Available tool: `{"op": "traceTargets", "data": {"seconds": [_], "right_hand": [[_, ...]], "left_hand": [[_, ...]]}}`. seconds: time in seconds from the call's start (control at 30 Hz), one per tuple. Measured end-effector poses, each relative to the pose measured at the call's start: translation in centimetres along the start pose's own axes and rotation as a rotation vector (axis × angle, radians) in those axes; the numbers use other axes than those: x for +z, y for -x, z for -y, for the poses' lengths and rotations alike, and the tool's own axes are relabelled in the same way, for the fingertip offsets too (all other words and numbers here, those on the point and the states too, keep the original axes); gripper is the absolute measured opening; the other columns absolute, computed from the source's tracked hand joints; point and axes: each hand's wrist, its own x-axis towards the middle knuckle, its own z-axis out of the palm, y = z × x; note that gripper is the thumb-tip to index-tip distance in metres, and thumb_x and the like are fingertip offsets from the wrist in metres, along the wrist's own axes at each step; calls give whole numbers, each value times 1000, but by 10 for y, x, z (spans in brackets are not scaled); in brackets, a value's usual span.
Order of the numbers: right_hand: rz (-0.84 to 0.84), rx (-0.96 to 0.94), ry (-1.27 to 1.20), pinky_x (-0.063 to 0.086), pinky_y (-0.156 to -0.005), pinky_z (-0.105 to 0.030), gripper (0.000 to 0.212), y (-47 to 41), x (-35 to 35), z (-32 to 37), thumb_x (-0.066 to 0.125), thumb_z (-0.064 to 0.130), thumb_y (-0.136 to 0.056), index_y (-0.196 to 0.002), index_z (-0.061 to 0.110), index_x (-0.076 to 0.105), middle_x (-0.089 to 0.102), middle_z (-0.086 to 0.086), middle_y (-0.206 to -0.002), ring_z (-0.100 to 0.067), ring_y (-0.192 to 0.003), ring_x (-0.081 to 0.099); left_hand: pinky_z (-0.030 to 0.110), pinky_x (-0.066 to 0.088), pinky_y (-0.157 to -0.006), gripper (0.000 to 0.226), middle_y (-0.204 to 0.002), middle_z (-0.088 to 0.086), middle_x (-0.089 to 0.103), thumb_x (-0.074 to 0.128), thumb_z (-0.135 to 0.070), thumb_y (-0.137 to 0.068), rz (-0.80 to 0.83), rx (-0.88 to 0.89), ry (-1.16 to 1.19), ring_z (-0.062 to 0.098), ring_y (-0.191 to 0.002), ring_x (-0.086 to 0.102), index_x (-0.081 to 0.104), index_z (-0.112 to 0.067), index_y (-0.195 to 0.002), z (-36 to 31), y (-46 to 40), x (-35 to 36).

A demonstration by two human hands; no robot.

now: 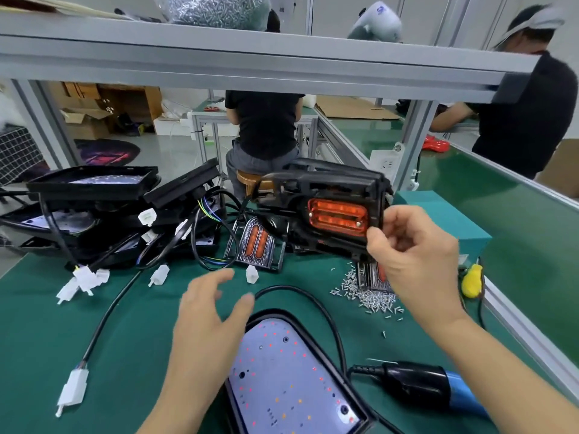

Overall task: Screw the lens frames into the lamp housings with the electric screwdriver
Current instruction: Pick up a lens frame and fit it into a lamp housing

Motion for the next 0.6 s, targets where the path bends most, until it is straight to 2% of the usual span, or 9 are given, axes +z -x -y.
{"op": "traceTargets", "data": {"seconds": [0.07, 0.13, 0.2, 0.27, 0.3, 0.37, 0.43, 0.5, 0.6], "right_hand": [[68, -45, 122, 41, -58, -13, 21, 3, 6, -5, 72, 5, -75, -81, 22, 60, 54, 10, -68, -9, -57, 48], [138, -118, 261, 40, -59, -16, 18, 3, 13, -9, 73, -5, -73, -80, 8, 62, 54, 1, -70, -15, -56, 47], [172, -202, 290, 38, -60, -14, 12, 7, 18, -13, 69, -5, -73, -78, 4, 63, 55, -1, -69, -13, -56, 45], [209, -276, 298, 37, -60, -14, 8, 14, 21, -17, 66, -3, -72, -75, 4, 62, 55, 0, -68, -11, -57, 44], [232, -296, 308, 37, -60, -16, 8, 18, 22, -19, 66, -3, -72, -75, 3, 61, 55, -2, -67, -11, -57, 43], [268, -311, 335, 38, -59, -18, 8, 24, 20, -22, 66, -5, -72, -75, 1, 61, 55, -4, -65, -13, -57, 44], [335, -316, 324, 39, -60, -18, 6, 26, 18, -24, 66, -3, -76, -77, 1, 62, 55, -4, -69, -14, -58, 47], [464, -245, 228, 39, -66, -13, 6, 27, 12, -25, 67, 10, -84, -84, 4, 63, 58, 0, -77, -10, -66, 50], [542, -14, 163, 40, -86, -15, 30, 24, -10, -35, 63, 42, -87, -100, 14, 65, 59, 10, -99, -4, -94, 55]], "left_hand": [[21, 37, -80, 37, -111, -33, 46, 66, -36, -82, 46, 1, 77, -9, -104, 46, 46, -51, -108, -12, -12, 14], [26, 37, -87, 59, -124, -26, 45, 72, -27, -80, 76, -35, 125, 3, -112, 48, 40, -42, -127, -21, -30, 25], [31, 36, -98, 89, -141, -14, 36, 78, -16, -75, 87, -104, 191, 11, -124, 41, 24, -31, -144, -27, -51, 29], [36, 35, -106, 98, -143, -10, 36, 79, -6, -71, 122, -109, 200, 14, -128, 39, 21, -29, -147, -26, -69, 31], [36, 37, -105, 90, -137, -9, 43, 78, -3, -72, 157, -84, 178, 15, -124, 44, 30, -27, -144, -24, -75, 33], [30, 43, -94, 57, -120, -5, 59, 76, -1, -73, 213, 19, 55, 20, -110, 55, 57, -22, -122, -19, -79, 38], [24, 42, -82, 34, -104, -3, 63, 76, 0, -73, 188, 151, -92, 20, -96, 58, 66, -21, -99, -12, -79, 39], [25, 41, -75, 31, -92, -2, 60, 76, 3, -71, 131, 271, -187, 21, -87, 57, 63, -21, -84, -5, -79, 34], [16, 41, -71, 48, -82, -6, 56, 75, 13, -61, 1, 377, -212, 14, -78, 55, 54, -29, -70, 8, -77, 11]]}}
